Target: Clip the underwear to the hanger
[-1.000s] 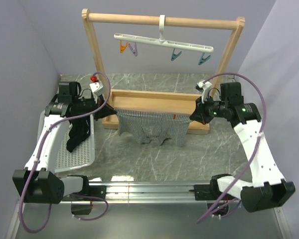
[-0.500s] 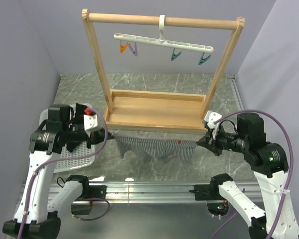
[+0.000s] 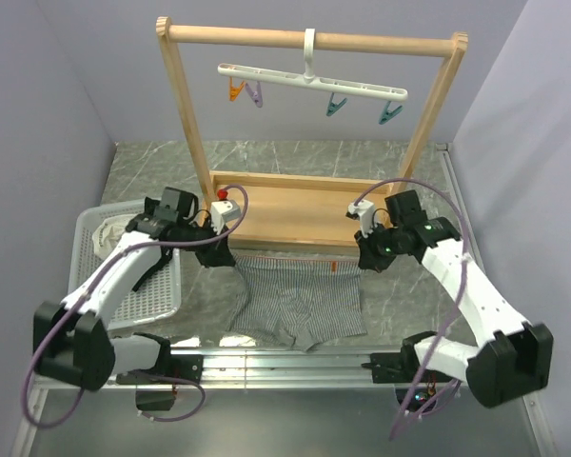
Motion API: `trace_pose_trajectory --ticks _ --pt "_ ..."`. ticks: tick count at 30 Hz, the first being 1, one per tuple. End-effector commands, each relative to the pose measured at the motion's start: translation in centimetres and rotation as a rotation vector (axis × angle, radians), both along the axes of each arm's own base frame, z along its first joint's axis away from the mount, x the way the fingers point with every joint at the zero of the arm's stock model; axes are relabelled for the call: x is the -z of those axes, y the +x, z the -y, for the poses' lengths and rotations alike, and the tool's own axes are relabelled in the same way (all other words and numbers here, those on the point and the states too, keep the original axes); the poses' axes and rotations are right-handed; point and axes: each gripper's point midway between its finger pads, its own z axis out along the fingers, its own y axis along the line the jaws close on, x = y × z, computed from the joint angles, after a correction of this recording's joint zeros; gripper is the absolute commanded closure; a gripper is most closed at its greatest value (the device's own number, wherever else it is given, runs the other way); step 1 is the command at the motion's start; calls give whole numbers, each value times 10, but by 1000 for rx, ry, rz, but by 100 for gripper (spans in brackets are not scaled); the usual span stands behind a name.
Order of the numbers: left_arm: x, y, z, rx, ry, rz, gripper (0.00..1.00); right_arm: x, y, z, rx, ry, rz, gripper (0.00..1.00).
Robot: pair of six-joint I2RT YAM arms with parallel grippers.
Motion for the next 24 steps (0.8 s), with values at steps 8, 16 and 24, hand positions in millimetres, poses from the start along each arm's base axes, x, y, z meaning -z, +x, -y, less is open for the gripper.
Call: trace_pose_trajectory --ticks 8,16,24 --pt "41 76 2 -169 48 104 100 26 77 -3 128 -47 151 100" --pt "58 106 7 -200 69 66 99 40 109 1 181 -107 151 100" --pt "61 124 9 -225 69 76 99 52 118 1 211 -120 125 100"
